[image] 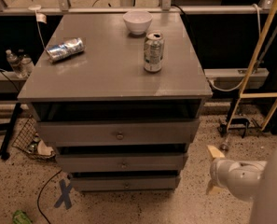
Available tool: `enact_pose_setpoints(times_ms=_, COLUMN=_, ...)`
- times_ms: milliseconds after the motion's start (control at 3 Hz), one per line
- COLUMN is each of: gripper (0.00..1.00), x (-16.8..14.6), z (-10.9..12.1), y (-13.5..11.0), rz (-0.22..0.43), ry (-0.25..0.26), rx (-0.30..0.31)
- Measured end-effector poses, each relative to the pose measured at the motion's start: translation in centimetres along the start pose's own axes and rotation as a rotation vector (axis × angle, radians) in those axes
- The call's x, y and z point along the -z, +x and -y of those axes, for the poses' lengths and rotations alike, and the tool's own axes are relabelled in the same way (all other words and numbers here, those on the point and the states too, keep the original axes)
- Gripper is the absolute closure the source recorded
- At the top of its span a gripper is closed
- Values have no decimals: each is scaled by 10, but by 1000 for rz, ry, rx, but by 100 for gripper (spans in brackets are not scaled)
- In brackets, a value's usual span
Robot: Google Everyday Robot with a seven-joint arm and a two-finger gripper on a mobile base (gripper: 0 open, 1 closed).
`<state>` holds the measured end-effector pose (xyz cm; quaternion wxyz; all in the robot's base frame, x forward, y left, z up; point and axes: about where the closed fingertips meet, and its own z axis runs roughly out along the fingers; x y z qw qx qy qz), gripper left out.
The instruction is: Open bottom drawer
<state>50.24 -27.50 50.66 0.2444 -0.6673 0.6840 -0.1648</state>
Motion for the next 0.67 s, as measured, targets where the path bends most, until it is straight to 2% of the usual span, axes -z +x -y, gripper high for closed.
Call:
enact_pose_setpoints(times_ms=333, gripper=0, x=42, z=47, y=21, rz=-36, ry=70, rx=62)
enact_pose_setpoints(times_ms=667, gripper=0, x=43, z=48, y=21, rz=-36, ry=71, rx=64)
